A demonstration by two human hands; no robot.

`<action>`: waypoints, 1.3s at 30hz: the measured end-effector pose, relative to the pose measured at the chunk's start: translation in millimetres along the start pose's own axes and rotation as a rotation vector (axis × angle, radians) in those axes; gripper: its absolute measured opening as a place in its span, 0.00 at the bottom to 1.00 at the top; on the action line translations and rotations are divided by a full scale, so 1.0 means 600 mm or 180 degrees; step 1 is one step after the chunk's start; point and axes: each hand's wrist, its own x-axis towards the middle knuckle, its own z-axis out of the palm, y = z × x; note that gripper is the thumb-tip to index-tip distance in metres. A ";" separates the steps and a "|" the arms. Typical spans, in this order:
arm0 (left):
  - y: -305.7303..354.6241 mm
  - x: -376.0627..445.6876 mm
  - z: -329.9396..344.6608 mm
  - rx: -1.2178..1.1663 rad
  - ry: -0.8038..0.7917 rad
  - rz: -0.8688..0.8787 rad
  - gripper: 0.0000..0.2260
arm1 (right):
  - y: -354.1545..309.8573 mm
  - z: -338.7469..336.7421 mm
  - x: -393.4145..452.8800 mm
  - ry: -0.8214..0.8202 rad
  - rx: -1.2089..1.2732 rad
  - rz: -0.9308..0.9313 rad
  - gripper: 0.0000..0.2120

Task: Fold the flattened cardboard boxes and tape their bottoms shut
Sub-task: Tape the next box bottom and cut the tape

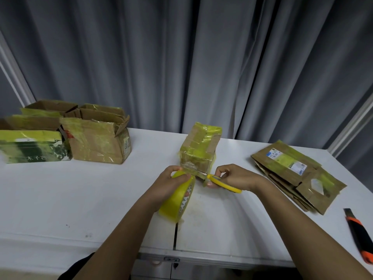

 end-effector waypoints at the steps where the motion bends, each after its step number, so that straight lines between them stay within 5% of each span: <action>1: 0.001 -0.001 0.000 0.0011 -0.0010 0.0000 0.15 | 0.000 -0.002 0.000 -0.0041 -0.0006 0.0023 0.18; 16: 0.003 -0.004 0.004 0.0071 0.0030 0.0046 0.12 | -0.015 -0.002 -0.013 -0.0334 -0.0167 0.0035 0.20; 39: 0.001 -0.002 0.002 0.0186 -0.0009 0.0045 0.15 | -0.005 -0.003 -0.011 0.0300 -0.0884 -0.0172 0.24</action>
